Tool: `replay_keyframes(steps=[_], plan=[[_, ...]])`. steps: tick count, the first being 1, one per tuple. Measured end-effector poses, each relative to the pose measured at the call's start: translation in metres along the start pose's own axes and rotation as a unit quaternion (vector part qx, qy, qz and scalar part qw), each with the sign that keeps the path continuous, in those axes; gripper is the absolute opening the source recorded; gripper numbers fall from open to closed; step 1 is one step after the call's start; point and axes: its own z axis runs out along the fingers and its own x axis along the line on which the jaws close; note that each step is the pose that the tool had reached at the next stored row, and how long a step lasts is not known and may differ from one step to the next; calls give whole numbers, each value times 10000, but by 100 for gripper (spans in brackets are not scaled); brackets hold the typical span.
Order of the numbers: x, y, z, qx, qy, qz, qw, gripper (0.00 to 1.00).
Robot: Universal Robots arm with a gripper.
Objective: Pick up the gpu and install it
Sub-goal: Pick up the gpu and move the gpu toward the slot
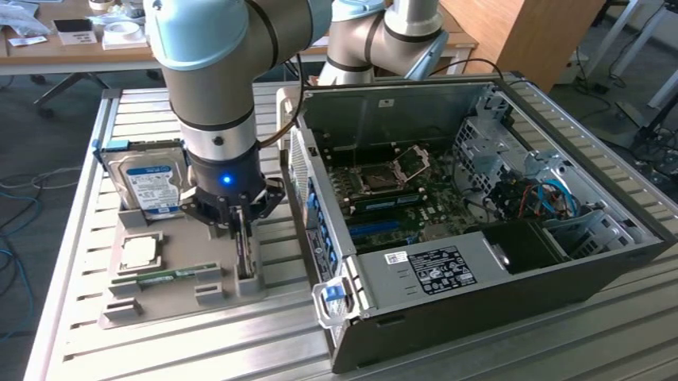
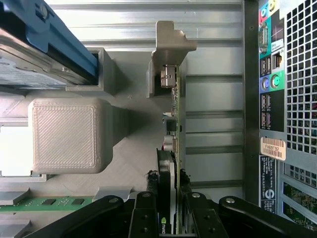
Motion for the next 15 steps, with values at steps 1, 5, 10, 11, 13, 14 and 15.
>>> replay_keyframes(steps=[1,5,10,11,13,14,15], plan=[[0,0,0,0,0,0,10000,27],[0,0,0,0,0,0,10000,27],[-1,1,-6,-1,-2,-1,10000,27],[-1,1,-18,-1,-1,0,10000,27],[-1,3,-54,0,-1,0,10000,27],[-2,3,-73,0,0,0,10000,27],[-2,4,-92,0,0,0,10000,27]])
